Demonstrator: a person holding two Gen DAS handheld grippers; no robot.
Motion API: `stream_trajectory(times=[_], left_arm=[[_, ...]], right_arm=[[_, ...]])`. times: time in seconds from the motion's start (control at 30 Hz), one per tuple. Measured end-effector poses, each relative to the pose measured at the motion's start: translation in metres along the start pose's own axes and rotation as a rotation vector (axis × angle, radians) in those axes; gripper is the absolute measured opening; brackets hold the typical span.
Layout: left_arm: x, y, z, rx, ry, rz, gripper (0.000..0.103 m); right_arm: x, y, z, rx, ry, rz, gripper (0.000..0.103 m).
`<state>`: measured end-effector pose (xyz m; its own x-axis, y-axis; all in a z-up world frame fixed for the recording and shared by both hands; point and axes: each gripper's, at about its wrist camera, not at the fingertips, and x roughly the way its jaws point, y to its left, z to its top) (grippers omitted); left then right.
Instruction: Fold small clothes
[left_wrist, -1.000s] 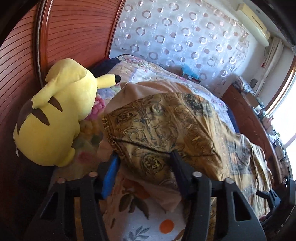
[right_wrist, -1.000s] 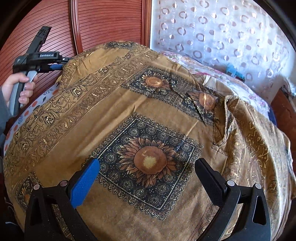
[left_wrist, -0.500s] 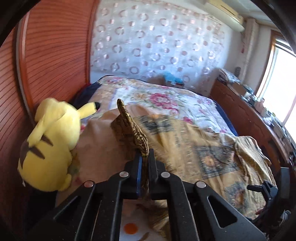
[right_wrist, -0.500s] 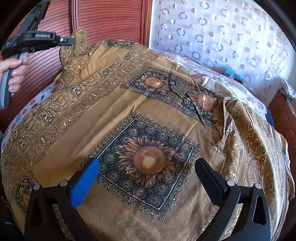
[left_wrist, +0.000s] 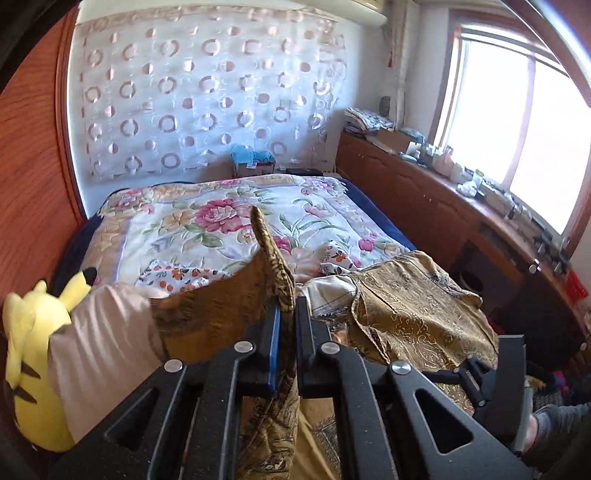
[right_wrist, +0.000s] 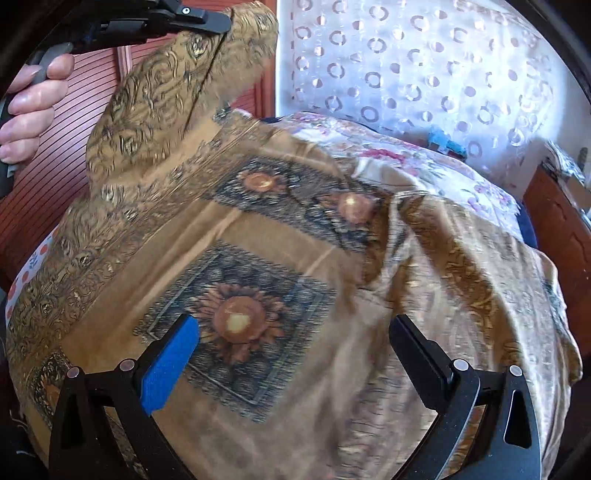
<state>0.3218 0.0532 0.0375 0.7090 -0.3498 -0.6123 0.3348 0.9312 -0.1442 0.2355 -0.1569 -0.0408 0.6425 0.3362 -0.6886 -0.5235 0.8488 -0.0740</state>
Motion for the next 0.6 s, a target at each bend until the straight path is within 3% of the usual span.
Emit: stream_trajectory(times=[0.03,0.1,0.17,0.27,0.47,0.6], left_arm=[[0.001,-0.001,0.001,0.005,0.006,0.002,0.007],[0.001,0.005,-0.003,0.008,0.027,0.029,0.019],[-0.001,0.010,-0.005,0.012,0.023,0.049,0.053],[-0.006,0.013,-0.012,0.019,0.023,0.076,0.075],[-0.009,0.027,-0.035,-0.016,0.052,0.107,0.075],[-0.009,0.047,-0.075,-0.066,0.111,0.124,0.075]], right_arm=[[-0.001,-0.003,-0.001,0.006,-0.002,-0.005,0.103],[-0.003,-0.009,-0.001,0.020,-0.004,-0.011,0.103],[-0.003,-0.014,0.000,0.032,-0.008,-0.012,0.103],[-0.002,-0.020,0.004,0.034,-0.009,-0.016,0.103],[0.002,-0.022,0.015,0.028,-0.029,-0.017,0.103],[0.001,-0.027,0.028,0.033,-0.045,0.022,0.102]])
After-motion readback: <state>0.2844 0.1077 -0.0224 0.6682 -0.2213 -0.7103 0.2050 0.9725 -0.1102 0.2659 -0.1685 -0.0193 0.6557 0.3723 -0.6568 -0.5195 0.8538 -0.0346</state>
